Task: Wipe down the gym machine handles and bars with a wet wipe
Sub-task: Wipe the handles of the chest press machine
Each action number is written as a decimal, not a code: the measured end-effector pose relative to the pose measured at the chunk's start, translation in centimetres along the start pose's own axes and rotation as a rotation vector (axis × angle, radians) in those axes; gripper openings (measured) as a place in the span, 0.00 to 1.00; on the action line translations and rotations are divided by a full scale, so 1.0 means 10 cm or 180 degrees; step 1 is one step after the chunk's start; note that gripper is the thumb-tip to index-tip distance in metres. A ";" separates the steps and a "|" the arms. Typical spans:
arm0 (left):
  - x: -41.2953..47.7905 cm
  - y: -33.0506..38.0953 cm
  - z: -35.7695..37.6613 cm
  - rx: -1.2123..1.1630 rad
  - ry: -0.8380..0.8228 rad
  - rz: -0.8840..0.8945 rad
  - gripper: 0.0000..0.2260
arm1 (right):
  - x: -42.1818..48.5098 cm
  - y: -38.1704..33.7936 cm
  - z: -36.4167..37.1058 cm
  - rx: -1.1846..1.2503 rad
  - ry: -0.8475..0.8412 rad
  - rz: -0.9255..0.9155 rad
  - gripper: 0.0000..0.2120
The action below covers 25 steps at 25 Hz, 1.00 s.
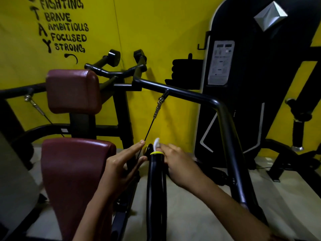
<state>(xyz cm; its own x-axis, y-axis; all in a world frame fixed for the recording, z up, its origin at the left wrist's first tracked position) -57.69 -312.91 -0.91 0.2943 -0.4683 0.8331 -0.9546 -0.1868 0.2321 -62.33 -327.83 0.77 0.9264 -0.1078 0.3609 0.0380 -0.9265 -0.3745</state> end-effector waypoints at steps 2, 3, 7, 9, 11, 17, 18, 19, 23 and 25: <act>-0.06 -0.05 -0.03 -0.0146 0.0116 -0.0073 0.23 | 0.12 -0.04 0.06 0.0732 -0.0656 -0.0150 0.12; -0.08 -0.06 -0.04 -0.0205 0.0160 -0.0113 0.23 | 0.10 0.01 0.04 0.0790 -0.0675 -0.0402 0.15; -0.09 -0.08 0.01 -0.0294 0.0147 -0.0156 0.24 | -0.18 0.37 -0.03 0.0157 -0.0199 -0.1270 0.21; -0.06 -0.08 0.04 -0.0334 0.0076 -0.0139 0.22 | -0.21 0.38 -0.05 -0.0062 -0.0034 -0.1132 0.23; -0.03 -0.09 0.05 -0.0539 0.0001 -0.0155 0.20 | -0.07 0.22 -0.06 0.0064 -0.0135 -0.0792 0.25; -0.03 -0.06 0.08 -0.0637 -0.0015 -0.0130 0.19 | -0.11 0.28 -0.06 -0.0120 -0.0342 -0.0579 0.26; -0.03 -0.06 0.09 -0.0596 -0.0039 -0.0117 0.19 | -0.22 0.39 -0.09 -0.0185 -0.0259 -0.0619 0.27; -0.03 -0.06 0.09 -0.0572 -0.0071 -0.0106 0.19 | -0.33 0.50 -0.13 -0.0247 -0.0146 -0.0616 0.27; -0.04 -0.08 0.10 -0.0410 -0.0190 0.0050 0.20 | -0.57 0.90 -0.32 -0.0410 0.0094 -0.0081 0.15; -0.05 -0.08 0.11 -0.0328 -0.0187 0.0100 0.20 | -0.48 0.84 -0.38 0.0084 -0.0280 0.0065 0.10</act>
<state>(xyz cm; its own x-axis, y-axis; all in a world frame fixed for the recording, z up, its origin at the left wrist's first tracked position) -56.98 -313.45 -2.04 0.2635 -0.5230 0.8106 -0.9622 -0.0828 0.2593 -67.89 -336.43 -0.91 0.9564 -0.0935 0.2768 0.0274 -0.9145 -0.4037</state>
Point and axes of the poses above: each hand's wrist, its own x-axis towards the middle knuckle, its own z-axis out of the palm, y = z × x, the point moved 3 cm from there along x, towards the middle knuckle, and after that the axes turned 10 degrees about z, right-handed, at the moved point
